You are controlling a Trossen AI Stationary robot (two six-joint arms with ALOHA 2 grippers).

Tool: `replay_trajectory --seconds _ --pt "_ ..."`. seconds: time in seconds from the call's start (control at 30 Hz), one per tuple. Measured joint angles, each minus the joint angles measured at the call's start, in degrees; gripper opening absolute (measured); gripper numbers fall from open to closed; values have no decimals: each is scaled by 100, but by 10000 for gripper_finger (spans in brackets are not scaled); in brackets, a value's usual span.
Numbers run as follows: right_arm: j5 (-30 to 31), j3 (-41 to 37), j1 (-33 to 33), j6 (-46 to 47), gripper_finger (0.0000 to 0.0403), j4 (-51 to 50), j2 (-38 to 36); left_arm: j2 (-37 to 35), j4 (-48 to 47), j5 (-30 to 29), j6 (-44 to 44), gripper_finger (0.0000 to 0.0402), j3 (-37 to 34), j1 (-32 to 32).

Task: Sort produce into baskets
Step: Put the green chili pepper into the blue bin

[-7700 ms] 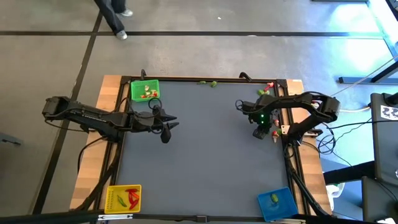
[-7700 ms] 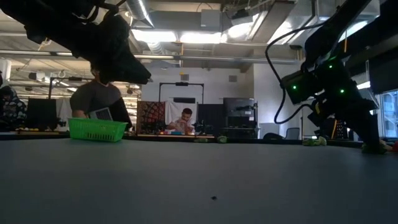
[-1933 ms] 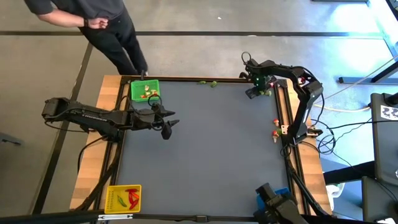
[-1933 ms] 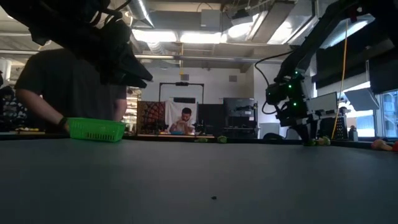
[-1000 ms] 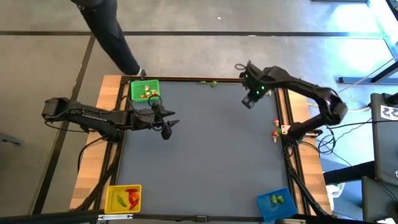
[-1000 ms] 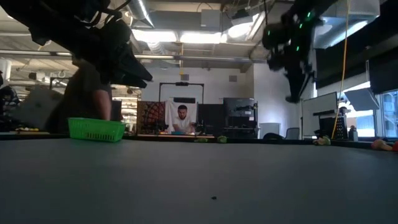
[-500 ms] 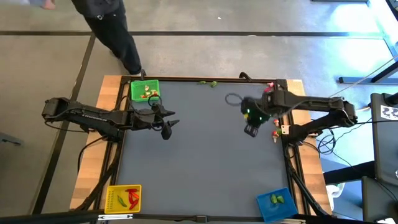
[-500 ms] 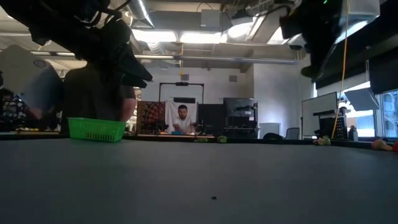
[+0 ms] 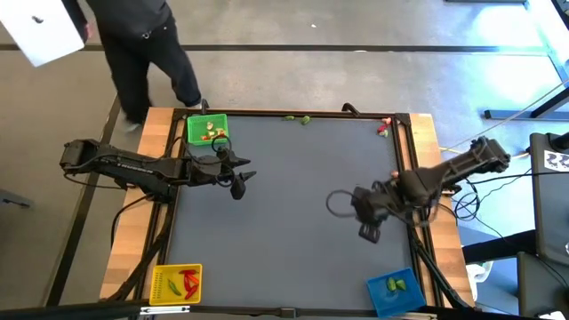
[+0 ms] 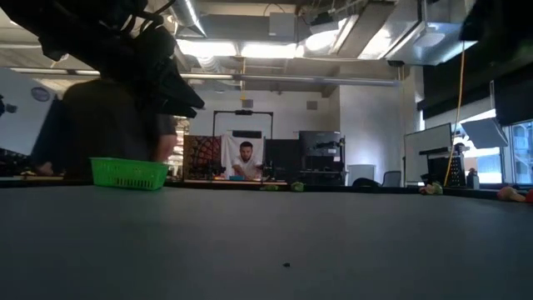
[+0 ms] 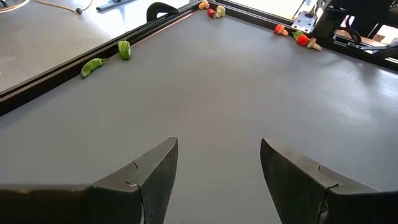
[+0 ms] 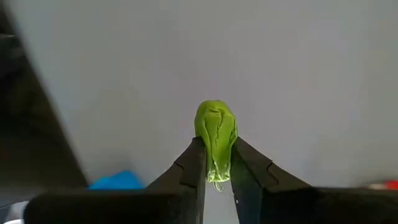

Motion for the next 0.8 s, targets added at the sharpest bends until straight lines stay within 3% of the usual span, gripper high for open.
replay_trajectory --seconds 0.47,0.67,0.8 --pt "-442 0 2582 2433 53 1573 429 2 -2 2 -176 225 -2 0" --pt "-500 0 3179 3223 53 1768 1013 0 5 2 -176 225 -2 -2" --pt "-1166 0 3318 3438 53 1824 1424 2 3 2 -170 225 -1 -2"
